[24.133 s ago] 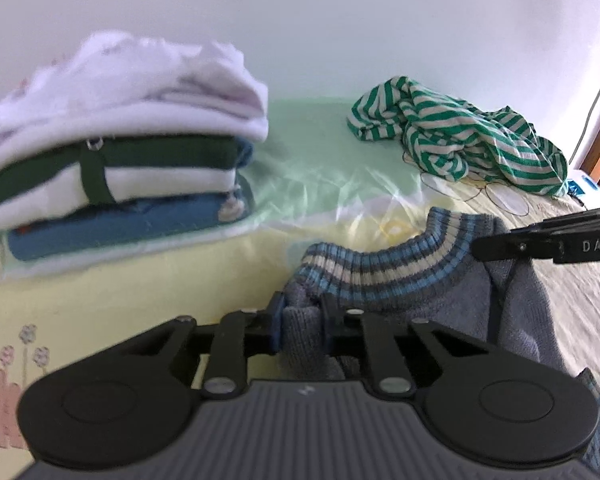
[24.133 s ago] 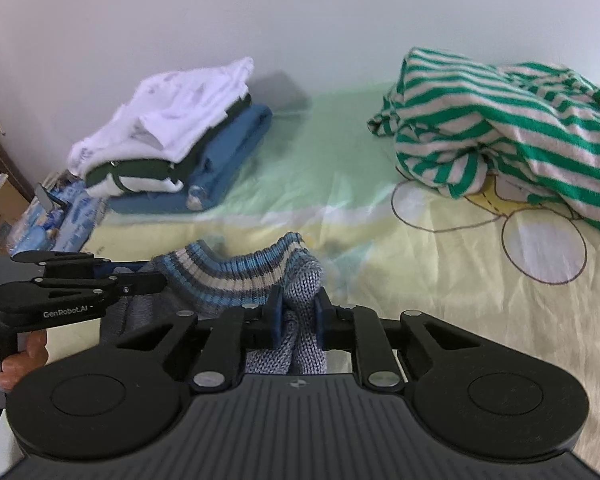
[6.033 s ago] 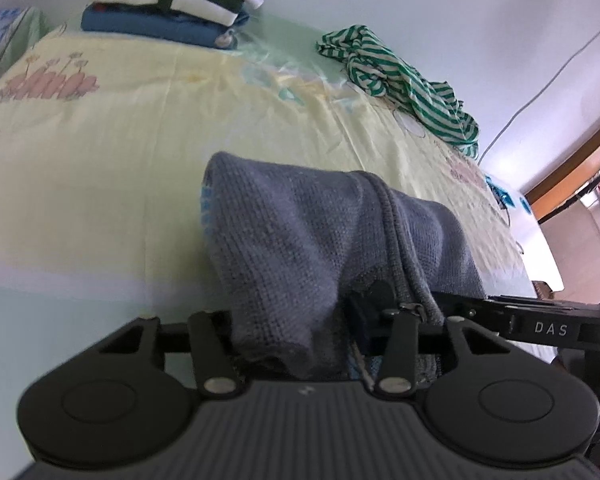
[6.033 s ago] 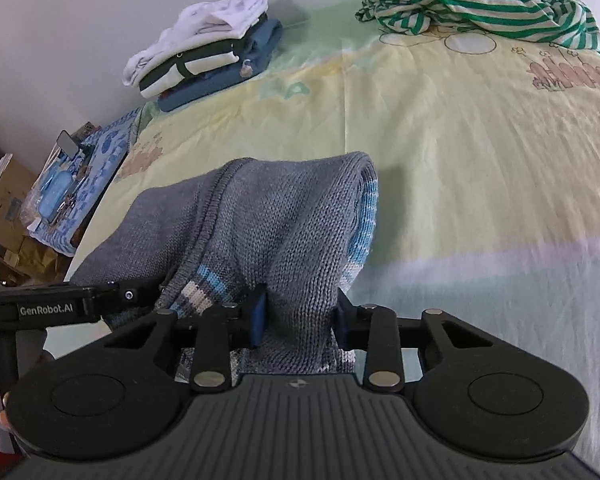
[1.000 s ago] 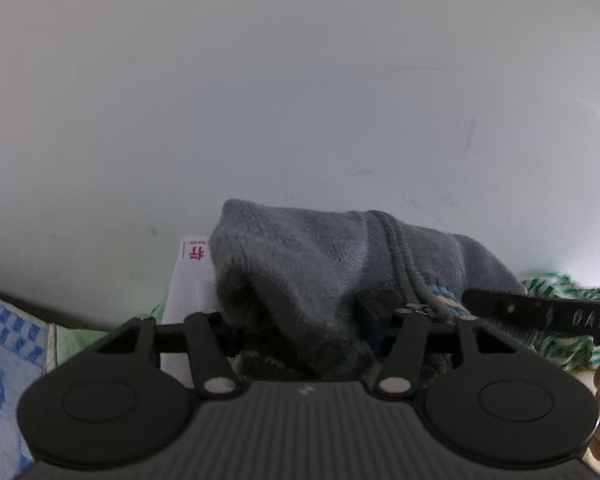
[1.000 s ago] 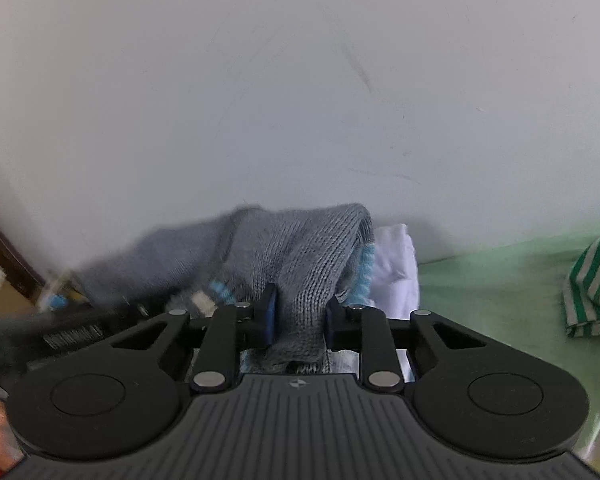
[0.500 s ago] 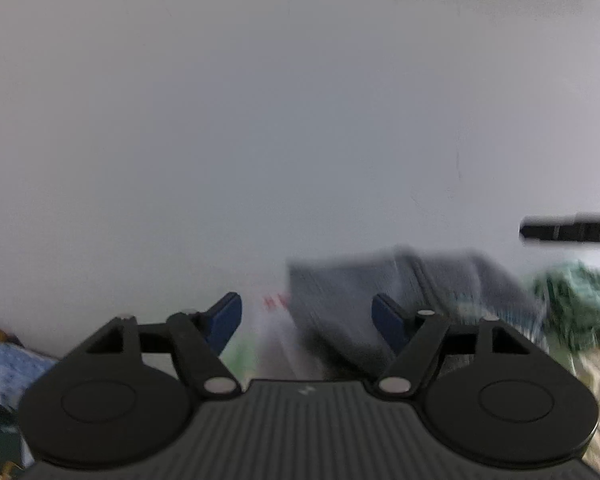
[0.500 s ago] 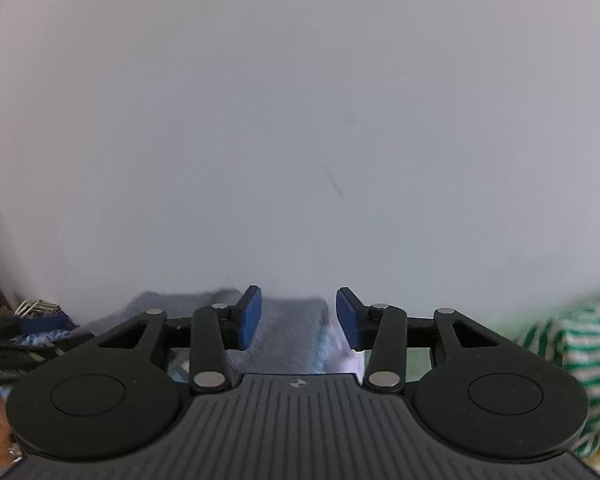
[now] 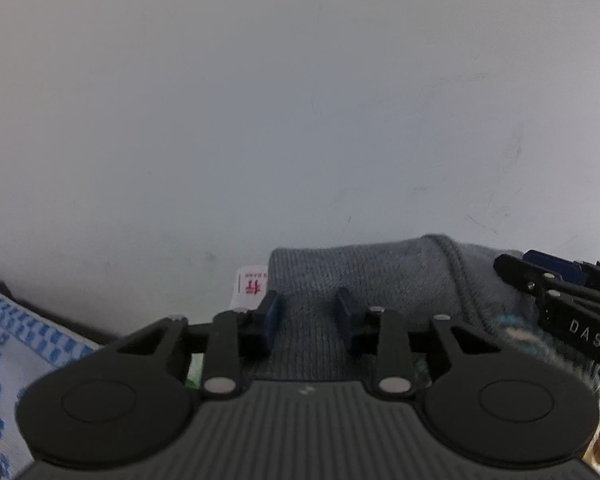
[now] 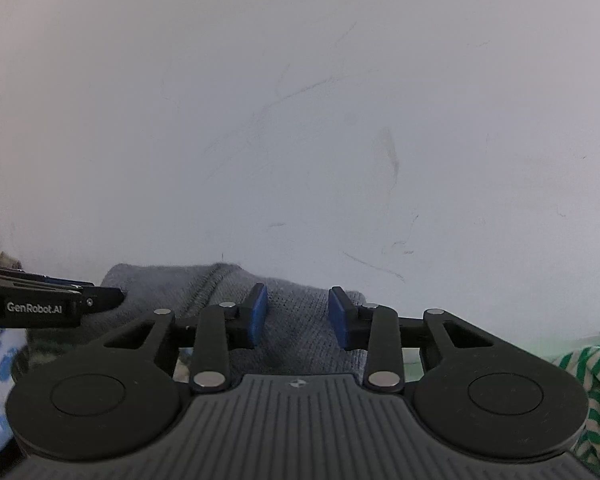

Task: Fold clothes
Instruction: 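Lower the grey sweater with both grippers onto the top of the clothes stack, then open both grippers to release the grey sweater on the stack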

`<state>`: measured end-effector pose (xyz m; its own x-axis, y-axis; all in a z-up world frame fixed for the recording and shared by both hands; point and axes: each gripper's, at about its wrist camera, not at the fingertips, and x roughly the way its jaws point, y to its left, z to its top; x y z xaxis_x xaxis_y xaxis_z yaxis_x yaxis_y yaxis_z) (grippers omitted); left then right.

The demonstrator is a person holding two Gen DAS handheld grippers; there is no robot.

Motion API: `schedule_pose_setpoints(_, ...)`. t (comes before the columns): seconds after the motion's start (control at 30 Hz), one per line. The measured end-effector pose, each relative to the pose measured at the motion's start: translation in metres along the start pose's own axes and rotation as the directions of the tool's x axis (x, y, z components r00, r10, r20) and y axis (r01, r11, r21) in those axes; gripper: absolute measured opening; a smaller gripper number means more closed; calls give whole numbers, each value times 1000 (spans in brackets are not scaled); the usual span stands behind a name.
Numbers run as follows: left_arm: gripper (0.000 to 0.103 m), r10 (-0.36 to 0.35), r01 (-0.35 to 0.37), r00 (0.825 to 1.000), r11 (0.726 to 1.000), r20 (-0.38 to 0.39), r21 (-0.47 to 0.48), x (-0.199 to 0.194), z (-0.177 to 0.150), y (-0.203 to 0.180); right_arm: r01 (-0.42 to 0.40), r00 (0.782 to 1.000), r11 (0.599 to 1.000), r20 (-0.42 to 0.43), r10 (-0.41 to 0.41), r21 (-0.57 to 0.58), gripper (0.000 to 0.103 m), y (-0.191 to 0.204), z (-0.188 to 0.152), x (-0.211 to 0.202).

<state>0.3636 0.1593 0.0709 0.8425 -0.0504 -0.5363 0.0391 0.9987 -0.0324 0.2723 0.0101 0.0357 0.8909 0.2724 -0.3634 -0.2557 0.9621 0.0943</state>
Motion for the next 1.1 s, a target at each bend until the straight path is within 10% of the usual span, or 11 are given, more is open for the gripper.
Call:
schedule_pose_setpoints(0.63, 39, 115, -116, 993, 984, 15, 133, -23, -3, -13, 35, 996, 999, -79, -36, -15, 41, 18, 19, 12)
schedule_pose_setpoints(0.9, 94, 108, -117, 992, 979, 64, 167, -81, -6, -24, 11, 999, 1000, -35, -11, 1, 60, 17, 36, -34)
schedule_pose_setpoints(1.1, 98, 57, -55, 998, 991, -15, 124, -98, -25, -40, 45, 997, 998, -65, -43, 36, 67, -8, 30, -73)
